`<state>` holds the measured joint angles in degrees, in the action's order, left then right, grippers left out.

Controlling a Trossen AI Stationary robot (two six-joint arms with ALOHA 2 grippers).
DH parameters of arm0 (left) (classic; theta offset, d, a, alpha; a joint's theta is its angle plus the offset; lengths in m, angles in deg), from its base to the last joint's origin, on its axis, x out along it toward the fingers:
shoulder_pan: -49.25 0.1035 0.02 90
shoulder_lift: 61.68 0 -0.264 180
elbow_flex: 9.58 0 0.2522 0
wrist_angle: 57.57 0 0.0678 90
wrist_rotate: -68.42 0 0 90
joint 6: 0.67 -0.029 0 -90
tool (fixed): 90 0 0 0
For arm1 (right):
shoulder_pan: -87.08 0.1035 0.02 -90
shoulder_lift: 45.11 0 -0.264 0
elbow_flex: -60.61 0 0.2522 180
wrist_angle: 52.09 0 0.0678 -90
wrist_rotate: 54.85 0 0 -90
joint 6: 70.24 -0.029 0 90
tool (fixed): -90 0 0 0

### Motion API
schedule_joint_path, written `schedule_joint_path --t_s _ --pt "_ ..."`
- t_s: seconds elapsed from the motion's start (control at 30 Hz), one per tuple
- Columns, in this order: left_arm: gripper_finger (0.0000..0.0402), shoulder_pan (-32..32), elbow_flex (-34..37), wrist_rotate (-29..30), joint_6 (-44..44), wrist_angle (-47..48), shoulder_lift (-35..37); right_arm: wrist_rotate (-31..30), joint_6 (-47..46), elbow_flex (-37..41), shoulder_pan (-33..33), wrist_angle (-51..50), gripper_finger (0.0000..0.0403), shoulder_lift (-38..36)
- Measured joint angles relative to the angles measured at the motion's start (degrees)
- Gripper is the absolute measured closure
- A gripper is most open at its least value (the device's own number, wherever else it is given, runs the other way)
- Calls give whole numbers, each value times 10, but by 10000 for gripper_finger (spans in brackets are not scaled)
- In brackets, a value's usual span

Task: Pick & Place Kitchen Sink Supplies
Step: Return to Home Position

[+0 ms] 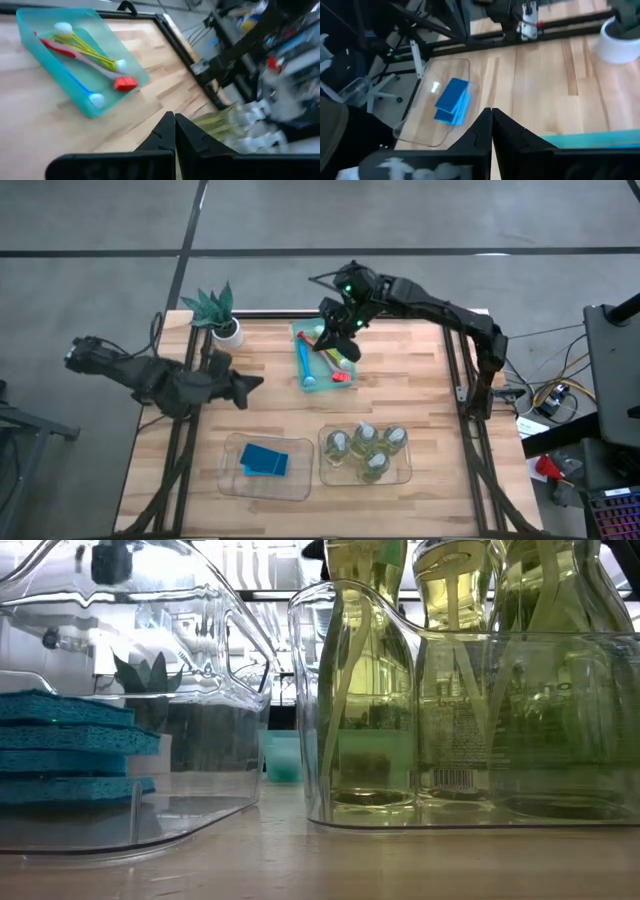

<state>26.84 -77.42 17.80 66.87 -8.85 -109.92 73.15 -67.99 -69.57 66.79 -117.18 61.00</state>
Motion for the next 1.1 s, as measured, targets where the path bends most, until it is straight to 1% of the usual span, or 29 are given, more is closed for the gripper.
schedule_joint_path --t_s 0.07,0.13,0.23,0.27,0.33,0.4,0.5,0.57,0.63,0.7,0.77,0.83,0.9,0.97,1.03,1.1 --pt "401 42 0 -45 -63 0 3 -1 -7 36 3 34 395 -4" --pt "401 86 0 -84 -131 -1 4 -2 -25 80 11 97 395 -18" --pt "401 154 1 -168 -223 -23 5 -8 -56 148 18 193 395 -59" --pt "401 174 3 -200 -252 -38 6 -21 -65 173 20 222 395 -74" --pt "401 209 14 -258 -307 -85 7 -47 -75 232 20 274 395 -109" --pt "401 237 35 -298 -351 -158 9 -56 -93 296 21 332 395 -143" --pt "401 251 80 -366 -404 -292 18 -58 -152 385 21 412 394 -201" --pt "401 251 100 -401 -420 -319 34 -55 -185 430 22 422 394 -239" --pt "401 248 116 -398 -400 -309 56 -60 -208 469 22 422 394 -274" --pt "401 245 132 -360 -351 -286 78 -65 -208 505 21 413 394 -307" --pt "401 246 143 -348 -329 -238 101 -68 -197 539 19 413 394 -341" --pt "401 246 150 -343 -350 -175 121 -72 -196 573 19 417 394 -372" --pt "401 246 157 -330 -363 -102 139 -97 -196 607 20 417 394 -402" --pt "401 246 167 -317 -356 -48 152 -126 -196 644 19 410 394 -431" --pt "401 246 176 -292 -337 -35 165 -132 -197 679 18 401 394 -464" --pt "401 241 180 -266 -351 -37 179 -131 -205 710 18 395 394 -494"
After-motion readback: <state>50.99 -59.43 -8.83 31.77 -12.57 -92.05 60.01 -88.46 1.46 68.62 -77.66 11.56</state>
